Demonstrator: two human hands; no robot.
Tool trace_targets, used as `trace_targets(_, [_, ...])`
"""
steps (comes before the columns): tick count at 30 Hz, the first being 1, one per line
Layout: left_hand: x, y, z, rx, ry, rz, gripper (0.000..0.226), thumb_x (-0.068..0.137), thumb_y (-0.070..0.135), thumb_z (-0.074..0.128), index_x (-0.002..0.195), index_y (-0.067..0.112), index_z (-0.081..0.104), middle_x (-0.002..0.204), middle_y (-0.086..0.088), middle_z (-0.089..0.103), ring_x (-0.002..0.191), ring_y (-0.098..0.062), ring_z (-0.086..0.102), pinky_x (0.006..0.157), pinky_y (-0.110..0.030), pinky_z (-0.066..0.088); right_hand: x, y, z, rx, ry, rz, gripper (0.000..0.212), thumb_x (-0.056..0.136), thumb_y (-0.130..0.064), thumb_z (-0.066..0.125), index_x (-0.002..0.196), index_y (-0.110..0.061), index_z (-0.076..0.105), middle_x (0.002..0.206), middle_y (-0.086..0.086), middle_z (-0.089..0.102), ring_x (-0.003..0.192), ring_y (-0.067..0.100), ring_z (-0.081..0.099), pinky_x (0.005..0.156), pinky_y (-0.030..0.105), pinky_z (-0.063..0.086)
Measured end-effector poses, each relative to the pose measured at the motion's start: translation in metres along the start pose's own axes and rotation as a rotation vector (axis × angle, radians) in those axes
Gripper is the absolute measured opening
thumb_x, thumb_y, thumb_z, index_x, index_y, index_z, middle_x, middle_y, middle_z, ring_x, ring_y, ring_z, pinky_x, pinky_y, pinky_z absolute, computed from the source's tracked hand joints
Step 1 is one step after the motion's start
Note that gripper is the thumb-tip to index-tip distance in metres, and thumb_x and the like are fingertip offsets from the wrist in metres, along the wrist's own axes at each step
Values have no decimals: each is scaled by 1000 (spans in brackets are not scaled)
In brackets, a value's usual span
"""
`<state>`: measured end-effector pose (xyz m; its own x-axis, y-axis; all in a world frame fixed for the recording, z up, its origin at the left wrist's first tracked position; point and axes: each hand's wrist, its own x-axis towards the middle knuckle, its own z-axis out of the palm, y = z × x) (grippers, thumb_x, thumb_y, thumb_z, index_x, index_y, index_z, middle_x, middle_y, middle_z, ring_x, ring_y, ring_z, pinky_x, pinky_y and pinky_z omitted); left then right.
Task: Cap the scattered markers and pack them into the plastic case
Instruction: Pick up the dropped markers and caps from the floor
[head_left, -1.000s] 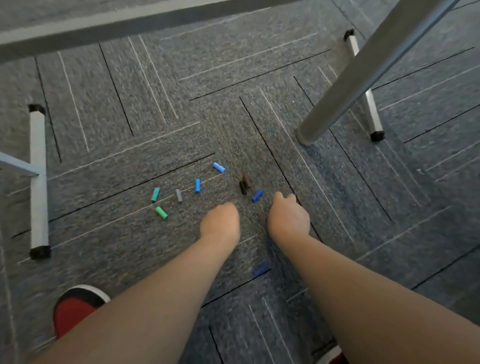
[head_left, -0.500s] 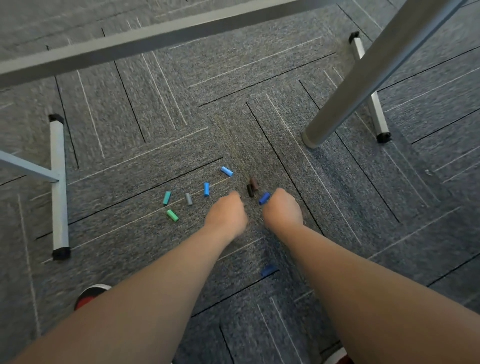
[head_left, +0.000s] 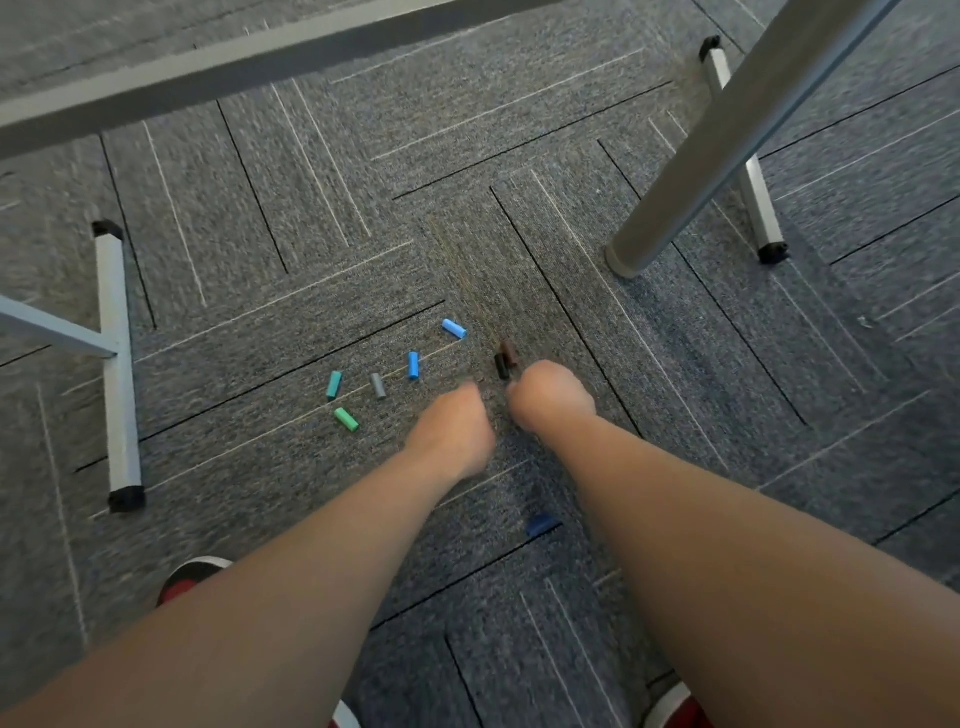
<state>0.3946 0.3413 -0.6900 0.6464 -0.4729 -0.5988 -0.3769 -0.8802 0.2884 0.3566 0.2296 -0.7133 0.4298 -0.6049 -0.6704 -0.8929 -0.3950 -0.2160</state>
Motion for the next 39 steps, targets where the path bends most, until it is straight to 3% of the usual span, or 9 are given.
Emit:
trace_targets(4, [-20,14,17,60,-123,21,28,92,3,52,119,7,48,103,-11,58,94,-31,58,67,-36,44,-19,28,-2,84,-58,-14,26,96,-31,47,95,-7,59,95,11,64,86,30,61,73,34,48])
trace_targets(7, [-32,20,36,84,-183,78,20,95,10,47,114,8,51,116,-15,59,106,-34,58,74,-39,44,-33,51,0,101,-94,-30,34,100,-31,44,116,-6,61,114,14,65,101,33,61,81,35,48])
trace_targets(11, [-41,24,61,96,-207,141,12,93,26,54,94,16,48,107,-13,61,97,-34,58,71,-39,43,-47,77,4,138,-80,-56,42,100,-30,41,132,-6,54,122,15,63,106,33,61,90,39,51])
trace_targets(17, [-47,22,80,199,-200,173,23,89,31,66,92,17,49,98,-8,58,92,-32,59,68,-39,46,-51,96,18,160,17,-75,34,100,-31,43,119,-8,60,110,13,66,96,32,61,78,34,47])
trace_targets(24, [-47,18,95,268,-126,208,16,93,21,58,81,15,49,72,-2,45,71,-28,53,57,-37,40,-52,102,23,175,15,-95,31,99,-28,42,115,-9,60,100,10,67,88,29,63,78,38,53])
trace_targets(30, [-40,20,81,186,-177,148,28,92,26,56,69,17,44,71,-2,48,74,-30,57,56,-32,36,-50,92,18,189,24,-91,27,99,-26,41,106,-8,60,93,10,66,77,26,59,67,33,46])
trace_targets(35, [-33,12,55,86,-113,65,20,97,32,48,85,16,51,82,-4,55,79,-26,57,65,-35,45,-51,76,17,229,22,-94,29,96,-25,41,107,-8,61,99,11,66,86,30,61,71,34,47])
trace_targets(39, [-27,2,32,17,-16,-13,27,104,33,38,91,13,51,89,-6,57,81,-26,53,68,-35,39,-52,60,22,232,6,-131,37,104,-34,38,107,-6,61,98,12,67,87,29,62,69,34,46])
